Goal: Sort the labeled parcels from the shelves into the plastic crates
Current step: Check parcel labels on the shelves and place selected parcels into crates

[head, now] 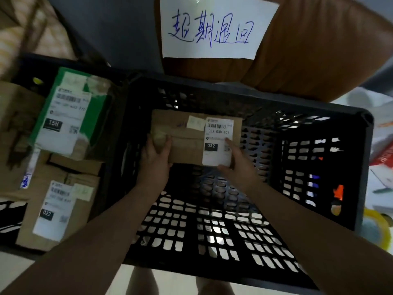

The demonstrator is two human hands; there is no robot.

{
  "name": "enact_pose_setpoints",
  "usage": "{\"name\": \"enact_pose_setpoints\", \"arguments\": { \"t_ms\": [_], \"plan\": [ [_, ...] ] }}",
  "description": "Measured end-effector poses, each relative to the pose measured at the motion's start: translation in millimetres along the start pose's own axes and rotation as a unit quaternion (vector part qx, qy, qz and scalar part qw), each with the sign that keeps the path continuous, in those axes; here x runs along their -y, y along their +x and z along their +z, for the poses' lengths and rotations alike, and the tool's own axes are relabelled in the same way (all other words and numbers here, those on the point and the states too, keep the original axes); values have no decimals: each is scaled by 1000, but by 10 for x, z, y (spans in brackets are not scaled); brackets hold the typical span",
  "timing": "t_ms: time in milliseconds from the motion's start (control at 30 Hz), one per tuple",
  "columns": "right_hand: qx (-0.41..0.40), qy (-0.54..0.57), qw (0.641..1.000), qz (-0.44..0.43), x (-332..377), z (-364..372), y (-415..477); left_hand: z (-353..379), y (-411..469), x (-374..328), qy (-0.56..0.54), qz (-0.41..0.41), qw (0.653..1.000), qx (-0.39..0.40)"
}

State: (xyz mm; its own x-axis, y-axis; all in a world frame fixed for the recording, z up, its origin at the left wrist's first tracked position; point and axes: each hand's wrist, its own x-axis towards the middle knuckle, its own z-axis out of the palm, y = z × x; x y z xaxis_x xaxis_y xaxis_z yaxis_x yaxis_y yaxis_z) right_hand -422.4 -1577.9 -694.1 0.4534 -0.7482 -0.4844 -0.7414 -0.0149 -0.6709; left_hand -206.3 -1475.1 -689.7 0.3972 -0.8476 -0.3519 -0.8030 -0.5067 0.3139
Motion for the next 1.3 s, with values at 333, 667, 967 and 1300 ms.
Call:
{"name": "enact_pose_setpoints", "arguments": {
  "t_ms": [333,667,967,1300],
  "plan": [
    [-107,-28,994,-2,14,92,-157,95,-18,-99,203,147,968,-6],
    [-126,-52,991,-9,-100,199,-219,123,-24,-51,236,164,958,11],
    [76,-294,952,30,101,-163,-337,-171,-127,-297,211,120,964,106],
    [-13,-373,919,-124,1709,-910,-702,-1707,-816,-315,188,88,976,-62]
  ]
}}
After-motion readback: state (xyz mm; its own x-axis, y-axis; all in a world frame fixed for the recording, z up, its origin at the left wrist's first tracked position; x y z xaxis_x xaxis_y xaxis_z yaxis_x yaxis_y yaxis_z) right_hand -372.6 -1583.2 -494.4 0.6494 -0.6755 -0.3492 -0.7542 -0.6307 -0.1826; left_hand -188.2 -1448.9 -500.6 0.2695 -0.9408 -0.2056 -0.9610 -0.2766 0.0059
